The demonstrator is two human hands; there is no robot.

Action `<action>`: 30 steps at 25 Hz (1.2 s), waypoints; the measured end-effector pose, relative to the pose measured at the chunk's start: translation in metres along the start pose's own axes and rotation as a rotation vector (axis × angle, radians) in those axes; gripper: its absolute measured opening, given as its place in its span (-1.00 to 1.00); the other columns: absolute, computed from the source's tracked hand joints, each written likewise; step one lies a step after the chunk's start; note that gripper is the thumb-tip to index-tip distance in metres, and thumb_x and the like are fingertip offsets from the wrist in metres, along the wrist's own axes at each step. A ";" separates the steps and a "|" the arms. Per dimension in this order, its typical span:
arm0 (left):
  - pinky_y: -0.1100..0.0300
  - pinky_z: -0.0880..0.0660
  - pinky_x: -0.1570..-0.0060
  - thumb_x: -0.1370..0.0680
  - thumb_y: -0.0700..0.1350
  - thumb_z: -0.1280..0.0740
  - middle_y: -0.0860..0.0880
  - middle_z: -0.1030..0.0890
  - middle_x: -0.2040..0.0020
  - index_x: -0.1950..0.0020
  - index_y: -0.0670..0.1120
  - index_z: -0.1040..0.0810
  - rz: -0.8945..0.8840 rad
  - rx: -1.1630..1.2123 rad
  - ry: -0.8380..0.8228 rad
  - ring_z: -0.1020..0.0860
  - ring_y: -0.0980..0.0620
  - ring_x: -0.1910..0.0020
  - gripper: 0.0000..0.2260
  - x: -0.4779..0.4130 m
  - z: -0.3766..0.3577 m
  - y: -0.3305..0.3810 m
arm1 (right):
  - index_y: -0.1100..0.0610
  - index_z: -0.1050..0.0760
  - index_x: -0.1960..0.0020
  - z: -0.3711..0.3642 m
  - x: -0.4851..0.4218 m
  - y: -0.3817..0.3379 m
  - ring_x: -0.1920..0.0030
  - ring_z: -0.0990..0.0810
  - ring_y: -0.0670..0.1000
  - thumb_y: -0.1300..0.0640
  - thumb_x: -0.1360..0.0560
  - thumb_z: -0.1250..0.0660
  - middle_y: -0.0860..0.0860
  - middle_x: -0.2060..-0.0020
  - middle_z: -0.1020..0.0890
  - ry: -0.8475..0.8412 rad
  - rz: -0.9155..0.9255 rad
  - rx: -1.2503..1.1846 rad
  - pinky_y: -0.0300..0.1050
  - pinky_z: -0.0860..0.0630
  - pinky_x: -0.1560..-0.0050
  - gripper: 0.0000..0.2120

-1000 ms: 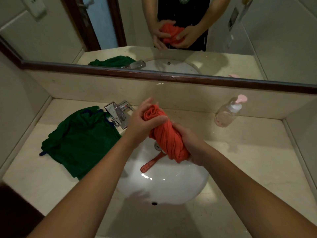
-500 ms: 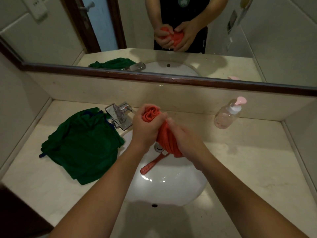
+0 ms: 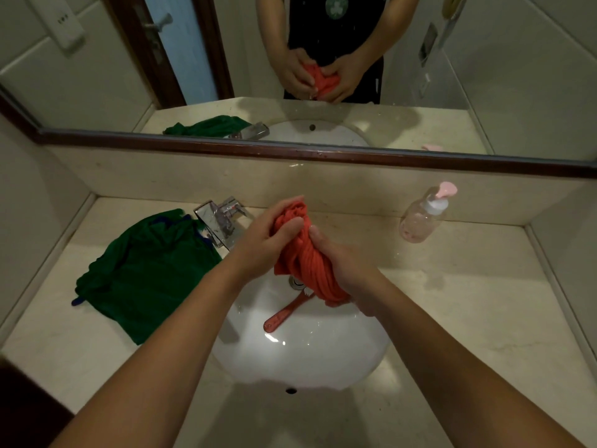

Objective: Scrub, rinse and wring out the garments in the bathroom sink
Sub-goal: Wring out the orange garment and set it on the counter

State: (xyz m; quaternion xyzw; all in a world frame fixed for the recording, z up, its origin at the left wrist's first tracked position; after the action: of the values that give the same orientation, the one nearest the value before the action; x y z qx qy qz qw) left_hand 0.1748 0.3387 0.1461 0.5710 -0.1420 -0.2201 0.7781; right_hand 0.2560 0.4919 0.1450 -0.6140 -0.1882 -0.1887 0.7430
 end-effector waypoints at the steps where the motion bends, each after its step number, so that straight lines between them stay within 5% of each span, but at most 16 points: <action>1: 0.39 -0.49 -0.13 -0.50 0.15 -0.38 0.14 -0.58 -0.22 -0.35 0.14 -0.51 -0.025 -0.009 0.037 -0.57 0.29 -0.15 -0.58 0.000 0.003 0.001 | -0.01 -0.69 -0.07 -0.002 0.000 0.002 0.25 -0.71 0.06 -0.55 -0.46 -0.15 0.07 0.13 -0.76 -0.042 -0.021 -0.025 -0.14 -0.56 0.37 -0.32; 4: 0.23 -0.54 -0.24 -0.34 0.11 -0.51 0.08 -0.61 -0.30 -0.12 0.11 -0.68 -0.028 0.129 0.110 -0.57 0.17 -0.27 -0.64 0.000 0.005 -0.002 | 0.03 -0.69 -0.10 -0.007 -0.001 0.007 0.22 -0.68 0.13 -0.64 -0.32 -0.22 0.17 0.07 -0.75 -0.118 -0.036 -0.096 -0.09 -0.52 0.31 -0.19; 7: -0.01 -0.49 -0.35 -0.33 -0.13 -0.53 -0.09 -0.54 -0.41 -0.07 0.01 -0.67 0.051 0.515 0.041 -0.54 -0.11 -0.36 -0.68 -0.002 -0.007 0.000 | 0.03 -0.66 -0.16 -0.011 0.001 0.004 0.28 -0.69 0.08 -0.54 -0.41 -0.23 0.16 0.11 -0.75 -0.130 -0.058 -0.208 -0.14 -0.49 0.37 -0.28; 10: -0.07 -0.62 -0.12 -0.35 -0.24 -0.51 -0.18 -0.67 -0.09 -0.16 0.01 -0.67 0.078 0.695 0.069 -0.66 -0.21 -0.03 -0.60 -0.002 -0.012 0.006 | 0.08 -0.63 -0.21 -0.012 0.001 0.003 0.34 -0.69 0.05 -0.46 -0.53 -0.16 0.15 0.16 -0.74 -0.124 -0.119 -0.303 -0.22 -0.46 0.48 -0.33; 14: 0.00 -0.65 0.15 -0.32 -0.08 -0.60 -0.07 -0.61 0.18 0.19 0.04 -0.64 0.095 0.503 0.284 -0.64 -0.14 0.20 -0.83 -0.001 -0.017 0.015 | 0.26 -0.64 -0.14 -0.009 -0.006 0.019 0.41 -0.60 0.15 -0.46 -0.57 -0.05 0.31 0.14 -0.69 -0.023 -0.195 -0.340 -0.20 -0.36 0.53 -0.19; 19: 0.24 -0.54 0.28 -0.45 -0.10 -0.56 0.10 -0.51 0.31 0.25 0.00 -0.51 0.240 0.286 0.640 -0.49 0.19 0.36 -0.77 -0.006 -0.034 0.017 | 0.19 -0.57 0.04 0.001 -0.021 0.006 0.41 -0.47 0.06 -0.16 -0.70 -0.02 0.03 0.39 -0.49 0.309 0.113 0.317 -0.19 -0.37 0.35 -0.48; 23: 0.16 -0.54 0.18 -0.50 -0.11 -0.48 0.06 -0.54 0.20 0.18 0.03 -0.50 0.416 0.329 0.780 -0.52 0.11 0.24 -0.83 -0.018 -0.043 0.016 | 0.15 -0.49 0.34 0.014 -0.033 -0.015 0.42 -0.51 0.09 -0.05 -0.72 -0.07 0.03 0.49 -0.46 0.467 0.446 0.615 -0.07 -0.40 0.28 -0.46; 27: 0.14 -0.55 0.14 -0.51 -0.16 -0.44 0.05 -0.54 0.18 0.15 0.00 -0.52 0.520 0.353 0.803 -0.53 0.06 0.20 -0.87 -0.026 -0.046 0.007 | 0.17 -0.61 -0.14 0.014 -0.046 -0.025 0.44 -0.34 -0.07 0.00 -0.75 0.06 -0.04 0.35 -0.51 0.339 0.534 1.107 -0.29 -0.11 0.40 -0.52; 30: 0.18 -0.46 0.19 -0.52 -0.14 -0.45 0.06 -0.54 0.17 0.10 -0.03 -0.53 0.531 0.327 0.792 -0.50 0.11 0.22 -0.89 -0.027 -0.050 0.000 | 0.14 -0.59 -0.23 0.019 -0.044 -0.025 0.30 -0.52 0.06 0.03 -0.75 0.04 0.10 0.12 -0.70 0.331 0.580 1.023 -0.19 -0.11 0.33 -0.56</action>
State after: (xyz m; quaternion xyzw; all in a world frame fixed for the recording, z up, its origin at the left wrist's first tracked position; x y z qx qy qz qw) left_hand 0.1745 0.3935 0.1319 0.6693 -0.0090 0.2442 0.7017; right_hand 0.2046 0.5083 0.1467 -0.1680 0.0378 0.0425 0.9841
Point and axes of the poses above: each hand's wrist, its own x-axis away from the middle knuckle, its own z-axis out of the back of the hand, y = z × x, the point moved 3 cm from there along -x, towards the middle knuckle
